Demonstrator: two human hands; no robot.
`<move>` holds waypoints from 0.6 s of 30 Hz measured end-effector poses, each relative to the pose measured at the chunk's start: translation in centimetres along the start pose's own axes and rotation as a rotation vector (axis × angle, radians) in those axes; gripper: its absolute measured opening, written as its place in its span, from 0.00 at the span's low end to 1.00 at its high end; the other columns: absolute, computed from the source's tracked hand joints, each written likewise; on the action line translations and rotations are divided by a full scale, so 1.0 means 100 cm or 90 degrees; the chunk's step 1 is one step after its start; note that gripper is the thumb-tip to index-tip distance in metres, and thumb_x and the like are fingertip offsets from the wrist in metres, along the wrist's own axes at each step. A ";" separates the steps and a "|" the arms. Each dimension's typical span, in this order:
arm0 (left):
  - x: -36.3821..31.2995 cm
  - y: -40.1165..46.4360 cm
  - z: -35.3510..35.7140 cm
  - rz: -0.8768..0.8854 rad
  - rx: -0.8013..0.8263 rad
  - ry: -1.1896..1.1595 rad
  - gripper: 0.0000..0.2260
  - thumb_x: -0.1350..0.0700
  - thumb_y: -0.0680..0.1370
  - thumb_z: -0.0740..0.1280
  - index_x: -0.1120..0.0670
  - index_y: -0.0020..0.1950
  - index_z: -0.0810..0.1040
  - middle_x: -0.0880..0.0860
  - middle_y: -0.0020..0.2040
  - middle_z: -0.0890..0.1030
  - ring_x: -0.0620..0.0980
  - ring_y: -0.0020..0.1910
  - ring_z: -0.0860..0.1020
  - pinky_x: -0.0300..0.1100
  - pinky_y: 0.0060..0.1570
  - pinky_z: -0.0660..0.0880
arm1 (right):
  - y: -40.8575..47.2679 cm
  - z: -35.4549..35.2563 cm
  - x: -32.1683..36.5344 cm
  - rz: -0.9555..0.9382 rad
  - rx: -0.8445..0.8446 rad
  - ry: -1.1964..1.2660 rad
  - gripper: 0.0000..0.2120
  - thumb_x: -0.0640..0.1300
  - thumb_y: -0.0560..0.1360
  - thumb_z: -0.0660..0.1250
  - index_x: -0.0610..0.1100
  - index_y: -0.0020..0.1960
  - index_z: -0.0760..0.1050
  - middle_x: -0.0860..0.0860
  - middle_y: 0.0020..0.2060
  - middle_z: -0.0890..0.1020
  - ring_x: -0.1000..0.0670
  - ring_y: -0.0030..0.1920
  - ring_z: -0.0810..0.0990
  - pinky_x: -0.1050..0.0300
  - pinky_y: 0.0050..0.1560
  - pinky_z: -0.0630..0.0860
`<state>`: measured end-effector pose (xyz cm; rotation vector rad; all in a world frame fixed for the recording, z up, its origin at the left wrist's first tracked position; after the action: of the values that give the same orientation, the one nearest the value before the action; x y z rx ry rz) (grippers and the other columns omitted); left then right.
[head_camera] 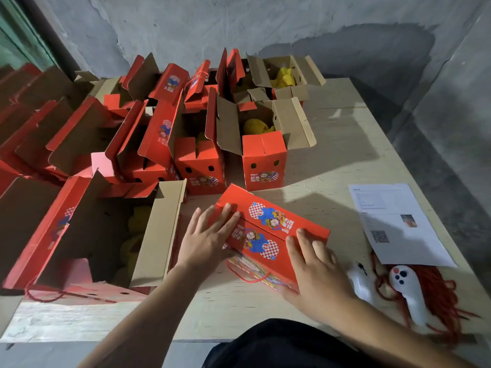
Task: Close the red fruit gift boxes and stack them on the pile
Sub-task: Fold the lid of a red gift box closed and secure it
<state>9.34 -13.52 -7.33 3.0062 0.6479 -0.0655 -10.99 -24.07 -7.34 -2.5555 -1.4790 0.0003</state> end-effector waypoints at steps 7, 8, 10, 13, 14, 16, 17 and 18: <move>0.026 -0.022 0.043 -0.428 0.022 -0.522 0.41 0.41 0.77 0.74 0.42 0.82 0.53 0.57 0.80 0.61 0.64 0.78 0.63 0.61 0.64 0.70 | 0.046 -0.027 -0.035 0.080 -0.057 0.170 0.36 0.68 0.78 0.62 0.50 0.79 0.64 0.44 0.72 0.69 0.39 0.71 0.70 0.45 0.68 0.71; 0.018 -0.026 0.057 -0.496 0.055 -0.640 0.33 0.40 0.80 0.70 0.47 0.80 0.60 0.57 0.74 0.70 0.62 0.74 0.70 0.55 0.62 0.70 | 0.048 -0.016 -0.042 0.139 0.001 0.232 0.38 0.71 0.76 0.62 0.53 0.79 0.62 0.47 0.71 0.72 0.41 0.70 0.73 0.45 0.67 0.73; -0.009 -0.035 0.081 -0.615 0.165 -0.843 0.27 0.34 0.83 0.60 0.55 0.67 0.75 0.56 0.59 0.83 0.58 0.63 0.79 0.51 0.59 0.72 | 0.046 -0.004 -0.048 0.225 0.050 0.335 0.33 0.78 0.70 0.62 0.56 0.63 0.70 0.56 0.55 0.81 0.46 0.56 0.82 0.49 0.54 0.79; -0.026 -0.040 0.089 -0.726 0.168 -1.032 0.31 0.31 0.82 0.56 0.57 0.55 0.84 0.57 0.46 0.87 0.53 0.46 0.84 0.49 0.56 0.77 | 0.043 0.004 -0.042 0.243 0.072 0.394 0.33 0.81 0.62 0.64 0.54 0.49 0.74 0.59 0.42 0.83 0.53 0.43 0.82 0.54 0.41 0.76; -0.017 -0.039 0.087 -0.740 0.121 -1.033 0.29 0.33 0.83 0.58 0.57 0.52 0.85 0.58 0.44 0.87 0.52 0.41 0.84 0.44 0.49 0.79 | 0.040 0.015 -0.037 0.253 0.097 0.471 0.31 0.79 0.63 0.67 0.55 0.50 0.76 0.59 0.43 0.84 0.54 0.44 0.83 0.54 0.44 0.78; 0.006 -0.035 0.077 -0.720 0.021 -0.995 0.20 0.39 0.84 0.63 0.54 0.51 0.84 0.56 0.44 0.87 0.47 0.34 0.85 0.38 0.34 0.79 | 0.027 0.039 -0.019 0.287 0.150 0.725 0.25 0.71 0.68 0.74 0.58 0.58 0.80 0.61 0.50 0.87 0.57 0.52 0.85 0.54 0.57 0.80; 0.016 -0.034 0.072 -0.705 -0.014 -0.989 0.16 0.41 0.84 0.64 0.54 0.53 0.82 0.54 0.45 0.86 0.46 0.35 0.85 0.38 0.32 0.79 | 0.020 0.050 -0.007 0.306 0.176 0.838 0.23 0.67 0.70 0.76 0.58 0.60 0.80 0.62 0.53 0.86 0.58 0.55 0.84 0.56 0.59 0.78; 0.021 -0.034 0.070 -0.699 -0.013 -0.991 0.14 0.43 0.83 0.66 0.53 0.55 0.80 0.53 0.47 0.85 0.46 0.37 0.85 0.39 0.34 0.79 | 0.016 0.055 0.001 0.324 0.173 0.914 0.22 0.64 0.71 0.76 0.57 0.61 0.81 0.62 0.54 0.86 0.59 0.57 0.83 0.59 0.56 0.76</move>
<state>9.60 -10.06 -14.61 1.2955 1.5989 -1.9347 -10.04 -23.88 -13.03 -1.7433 -0.2362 -1.1524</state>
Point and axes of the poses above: each hand's wrist, its own y-axis towards the middle knuckle, its own z-axis out of the palm, x = y × z, the point moved 9 cm from there along y, towards the middle knuckle
